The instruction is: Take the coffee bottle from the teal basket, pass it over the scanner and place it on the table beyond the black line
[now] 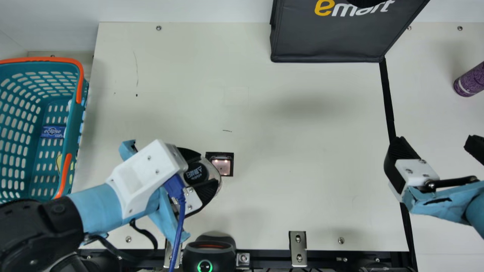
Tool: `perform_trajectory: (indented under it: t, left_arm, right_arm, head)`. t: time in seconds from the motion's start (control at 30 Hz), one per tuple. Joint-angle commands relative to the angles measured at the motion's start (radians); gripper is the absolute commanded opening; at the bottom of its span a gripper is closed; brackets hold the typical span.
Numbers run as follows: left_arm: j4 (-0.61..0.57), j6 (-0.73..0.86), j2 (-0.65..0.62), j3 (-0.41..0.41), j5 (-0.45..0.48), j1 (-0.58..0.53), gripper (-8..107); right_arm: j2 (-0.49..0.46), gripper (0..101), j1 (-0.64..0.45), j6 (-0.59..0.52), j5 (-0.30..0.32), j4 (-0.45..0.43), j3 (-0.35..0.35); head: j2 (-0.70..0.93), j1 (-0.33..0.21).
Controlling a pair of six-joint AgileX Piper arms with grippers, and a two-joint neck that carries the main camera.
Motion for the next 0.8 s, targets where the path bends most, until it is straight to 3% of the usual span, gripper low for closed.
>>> perform_trajectory:
  t: [0.0, 0.37, 0.77]
  left_arm:
    - [-0.117, 0.217, -0.002, 0.002, 0.021, 0.037, -8]
    - [-0.432, 0.693, 0.045, -0.017, 0.204, 0.289, -8]
    - [-0.61, 1.056, 0.149, -0.043, 0.424, 0.534, -8]
  right_arm:
    - [0.0, 95, 0.0, 0.0, 0.0, 0.0, 0.0]
    - [0.0, 95, 0.0, 0.0, 0.0, 0.0, 0.0]
    - [0.0, 95, 0.0, 0.0, 0.0, 0.0, 0.0]
  head:
    - [0.002, -0.029]
    - [0.002, -0.029]
    - [0.002, -0.029]
